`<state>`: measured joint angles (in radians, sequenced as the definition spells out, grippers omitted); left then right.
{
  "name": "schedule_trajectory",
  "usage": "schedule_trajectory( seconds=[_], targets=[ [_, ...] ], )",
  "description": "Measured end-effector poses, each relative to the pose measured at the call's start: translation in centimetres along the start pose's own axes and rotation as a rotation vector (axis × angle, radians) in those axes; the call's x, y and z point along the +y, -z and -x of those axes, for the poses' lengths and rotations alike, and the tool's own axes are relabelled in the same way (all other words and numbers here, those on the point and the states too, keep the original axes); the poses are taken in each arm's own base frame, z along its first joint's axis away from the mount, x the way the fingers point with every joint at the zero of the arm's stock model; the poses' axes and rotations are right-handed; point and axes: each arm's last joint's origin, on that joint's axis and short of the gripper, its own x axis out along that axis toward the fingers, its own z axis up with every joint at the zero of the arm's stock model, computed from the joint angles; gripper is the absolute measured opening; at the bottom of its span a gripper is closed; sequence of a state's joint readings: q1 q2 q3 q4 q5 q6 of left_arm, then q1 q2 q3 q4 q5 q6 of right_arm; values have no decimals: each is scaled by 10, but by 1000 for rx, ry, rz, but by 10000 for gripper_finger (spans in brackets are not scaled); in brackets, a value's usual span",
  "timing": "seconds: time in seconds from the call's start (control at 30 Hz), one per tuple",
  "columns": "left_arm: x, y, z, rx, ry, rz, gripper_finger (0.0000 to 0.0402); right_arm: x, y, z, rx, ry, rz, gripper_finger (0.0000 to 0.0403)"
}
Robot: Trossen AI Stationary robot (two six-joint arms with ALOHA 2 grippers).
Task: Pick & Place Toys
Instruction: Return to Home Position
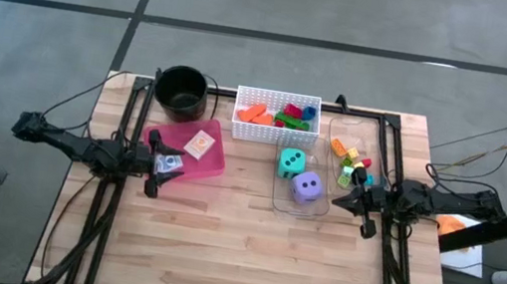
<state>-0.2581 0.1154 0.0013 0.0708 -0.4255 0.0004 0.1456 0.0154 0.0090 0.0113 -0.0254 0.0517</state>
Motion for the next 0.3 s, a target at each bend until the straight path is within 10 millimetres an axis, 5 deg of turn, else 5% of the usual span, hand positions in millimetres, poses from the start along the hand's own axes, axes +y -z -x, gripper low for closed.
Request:
schedule_trajectory(
  seconds=[0.3],
  targets=[
    [0, 0, 0, 0, 0, 0, 286, 0, 0, 0, 0, 0, 0, 9]
  ],
)
